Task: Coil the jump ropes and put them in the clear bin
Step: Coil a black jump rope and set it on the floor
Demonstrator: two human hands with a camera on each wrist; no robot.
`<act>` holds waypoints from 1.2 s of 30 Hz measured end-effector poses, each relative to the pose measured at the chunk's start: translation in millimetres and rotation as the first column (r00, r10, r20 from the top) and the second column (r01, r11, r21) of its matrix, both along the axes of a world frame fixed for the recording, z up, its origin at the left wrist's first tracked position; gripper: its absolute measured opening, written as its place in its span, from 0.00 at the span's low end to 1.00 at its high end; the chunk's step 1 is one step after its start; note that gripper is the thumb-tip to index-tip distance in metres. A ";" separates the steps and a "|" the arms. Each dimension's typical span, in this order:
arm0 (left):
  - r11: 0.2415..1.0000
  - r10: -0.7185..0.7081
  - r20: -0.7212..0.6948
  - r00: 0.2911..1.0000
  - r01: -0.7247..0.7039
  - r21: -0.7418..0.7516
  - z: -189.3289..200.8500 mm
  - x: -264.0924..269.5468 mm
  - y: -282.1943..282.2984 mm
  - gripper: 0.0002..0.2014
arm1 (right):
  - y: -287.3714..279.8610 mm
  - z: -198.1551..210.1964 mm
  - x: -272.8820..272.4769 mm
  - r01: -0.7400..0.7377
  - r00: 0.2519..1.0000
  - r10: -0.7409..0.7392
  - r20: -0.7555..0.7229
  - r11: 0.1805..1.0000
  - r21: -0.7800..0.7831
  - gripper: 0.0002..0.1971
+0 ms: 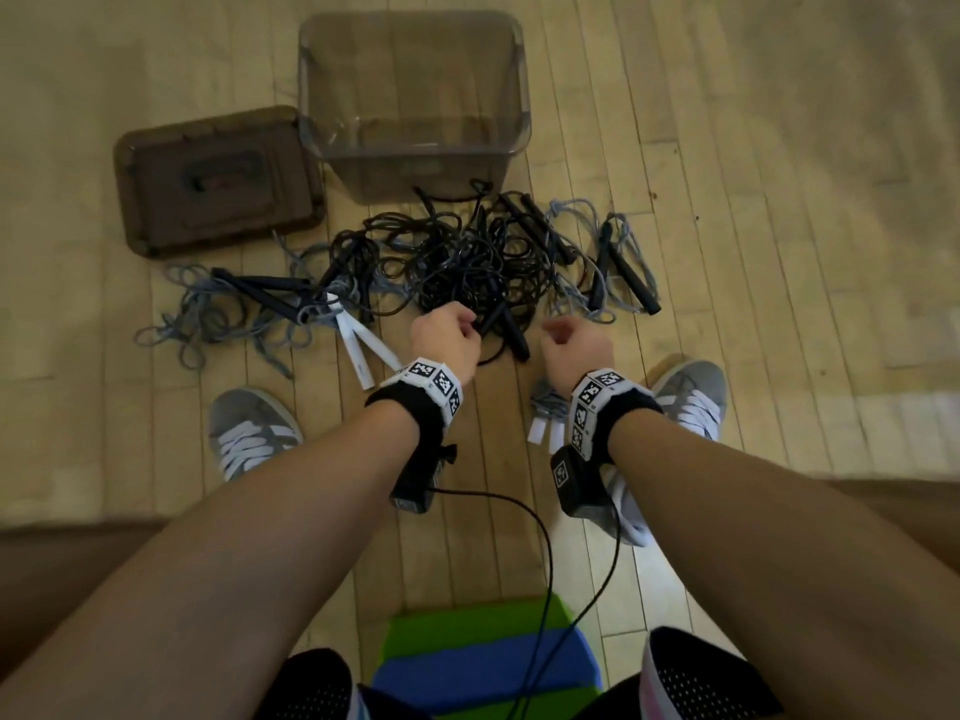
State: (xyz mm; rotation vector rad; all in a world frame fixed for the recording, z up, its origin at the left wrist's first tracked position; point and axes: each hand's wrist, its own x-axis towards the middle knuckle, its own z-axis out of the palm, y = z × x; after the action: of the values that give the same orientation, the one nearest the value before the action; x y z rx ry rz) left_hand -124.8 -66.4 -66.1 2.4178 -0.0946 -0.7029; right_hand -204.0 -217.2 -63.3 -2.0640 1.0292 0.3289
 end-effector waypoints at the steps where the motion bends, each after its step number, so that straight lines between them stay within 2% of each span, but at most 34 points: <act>1: 1.000 -0.008 -0.011 1.000 0.009 0.011 -1.3 0.3 1.1 0.15 | 4.9 -1.7 5.5 -0.044 0.999 0.044 -0.006 0.999 0.020 0.15; 5: 0.988 -0.135 -0.064 0.989 0.139 0.069 -15.1 -2.8 3.3 0.20 | 21.2 -14.6 24.3 -0.167 0.983 0.172 -0.070 0.984 0.067 0.23; 7: 0.976 -0.194 -0.111 0.975 0.203 0.075 -21.6 -4.0 0.8 0.19 | 22.8 -20.9 32.3 -0.156 0.982 0.165 -0.089 0.982 0.105 0.25; 9: 0.972 -0.213 -0.195 0.957 0.227 0.053 -26.0 -4.0 -2.1 0.17 | 22.9 -25.6 39.1 -0.154 0.978 0.173 -0.112 0.975 0.162 0.22; 11: 0.981 -0.180 -0.233 0.956 0.191 0.025 -29.7 -4.0 -1.6 0.16 | 23.4 -27.4 42.3 -0.172 0.969 0.206 -0.133 0.958 0.231 0.17; 15: 0.990 -0.140 -0.268 0.953 0.143 -0.009 -26.8 -0.2 4.4 0.20 | 27.5 -27.3 44.0 -0.162 0.966 0.211 -0.151 0.945 0.286 0.18; 19: 0.991 -0.117 -0.299 0.947 0.092 -0.098 -17.8 1.8 5.9 0.15 | 34.6 -25.9 47.9 -0.076 0.985 0.120 -0.127 0.947 0.312 0.13; 22: 0.991 -0.025 -0.307 0.951 -0.016 -0.130 -14.0 0.5 9.6 0.11 | 37.8 -24.1 43.7 -0.053 0.992 0.086 -0.096 0.952 0.302 0.18; 24: 0.993 -0.010 -0.295 0.956 -0.026 -0.118 -10.0 0.7 10.7 0.09 | 36.6 -22.6 39.6 -0.056 0.992 0.086 -0.089 0.953 0.296 0.24; 26: 0.986 0.013 -0.286 0.958 -0.060 -0.156 -4.5 -0.6 9.2 0.07 | 33.3 -16.9 36.9 -0.028 0.996 0.053 -0.076 0.953 0.303 0.23; 29: 0.965 0.047 -0.263 0.964 -0.112 -0.237 11.2 -1.8 5.2 0.05 | 26.9 -3.4 41.6 -0.007 0.999 0.018 -0.034 0.946 0.324 0.17; 31: 0.952 0.053 -0.243 0.969 -0.122 -0.280 26.8 1.3 2.6 0.06 | 25.2 10.2 48.7 -0.021 1.000 0.023 -0.003 0.954 0.300 0.19; 33: 0.938 0.068 -0.221 0.973 -0.137 -0.317 47.0 7.4 0.0 0.07 | 24.8 27.8 57.3 -0.044 0.997 0.022 0.077 0.951 0.305 0.23; 36: 0.896 0.130 -0.223 0.966 -0.211 -0.390 82.8 21.9 2.4 0.09 | 25.8 65.3 69.7 -0.143 0.964 0.077 0.253 0.956 0.256 0.23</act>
State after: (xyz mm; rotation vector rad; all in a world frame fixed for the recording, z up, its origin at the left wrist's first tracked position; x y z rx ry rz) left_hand -102.9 -64.1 16.7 1.9184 0.0463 -0.7467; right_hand -134.3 -191.4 1.9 -1.8603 0.6820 0.2529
